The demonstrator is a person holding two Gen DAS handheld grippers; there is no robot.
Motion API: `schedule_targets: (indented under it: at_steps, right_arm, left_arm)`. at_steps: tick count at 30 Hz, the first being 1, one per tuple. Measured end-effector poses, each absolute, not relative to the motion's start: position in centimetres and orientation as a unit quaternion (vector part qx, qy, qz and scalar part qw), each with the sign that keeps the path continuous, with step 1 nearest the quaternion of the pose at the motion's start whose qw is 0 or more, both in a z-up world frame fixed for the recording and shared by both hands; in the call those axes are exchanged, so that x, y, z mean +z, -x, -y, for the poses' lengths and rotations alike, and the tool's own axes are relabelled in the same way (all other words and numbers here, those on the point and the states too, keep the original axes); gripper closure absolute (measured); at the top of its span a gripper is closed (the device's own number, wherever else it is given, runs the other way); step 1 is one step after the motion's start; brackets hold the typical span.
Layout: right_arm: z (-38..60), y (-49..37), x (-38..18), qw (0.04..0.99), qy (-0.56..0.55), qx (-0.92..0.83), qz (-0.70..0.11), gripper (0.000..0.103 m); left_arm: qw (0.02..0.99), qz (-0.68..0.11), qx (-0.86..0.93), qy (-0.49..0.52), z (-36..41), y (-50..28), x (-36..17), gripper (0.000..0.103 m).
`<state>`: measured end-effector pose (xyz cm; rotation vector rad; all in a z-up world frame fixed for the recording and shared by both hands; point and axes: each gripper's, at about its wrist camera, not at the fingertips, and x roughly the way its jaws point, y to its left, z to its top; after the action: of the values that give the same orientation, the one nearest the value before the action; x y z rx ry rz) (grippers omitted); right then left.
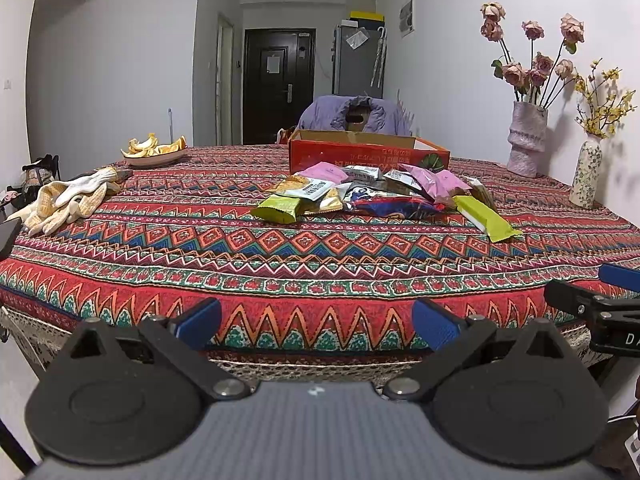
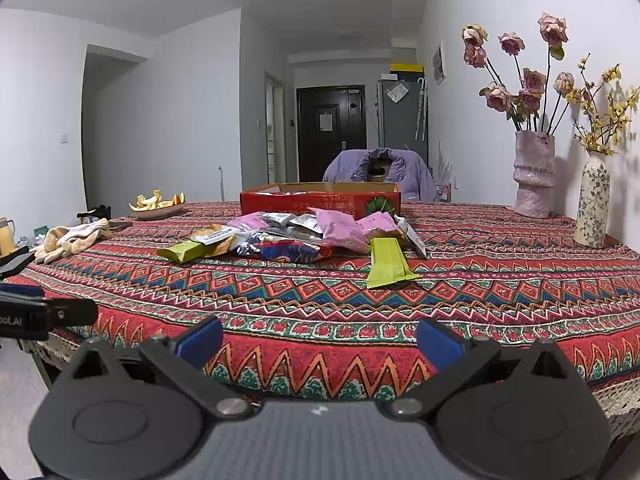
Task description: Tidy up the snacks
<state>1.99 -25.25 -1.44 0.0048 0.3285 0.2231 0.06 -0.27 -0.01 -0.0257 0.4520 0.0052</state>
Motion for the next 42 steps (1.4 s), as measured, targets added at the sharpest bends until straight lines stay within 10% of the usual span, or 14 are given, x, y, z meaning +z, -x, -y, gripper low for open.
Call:
schedule_targets:
  at_steps: [21,42]
  right_arm:
    - [25.4,-3.0,-2.0,0.982,0.01,0.101,-0.161,0.0]
    - [25.9,-18.0,0.1,0.966,0.026,0.095,-0.237,0.003]
  left_arm:
    - [0.975,-0.223,0.018,-0.002,0.8,-1.7,-1.0,0.0]
    - [0.956,-0.291,0.03,-0.021,-2.5,-19.3,0.6,0.0]
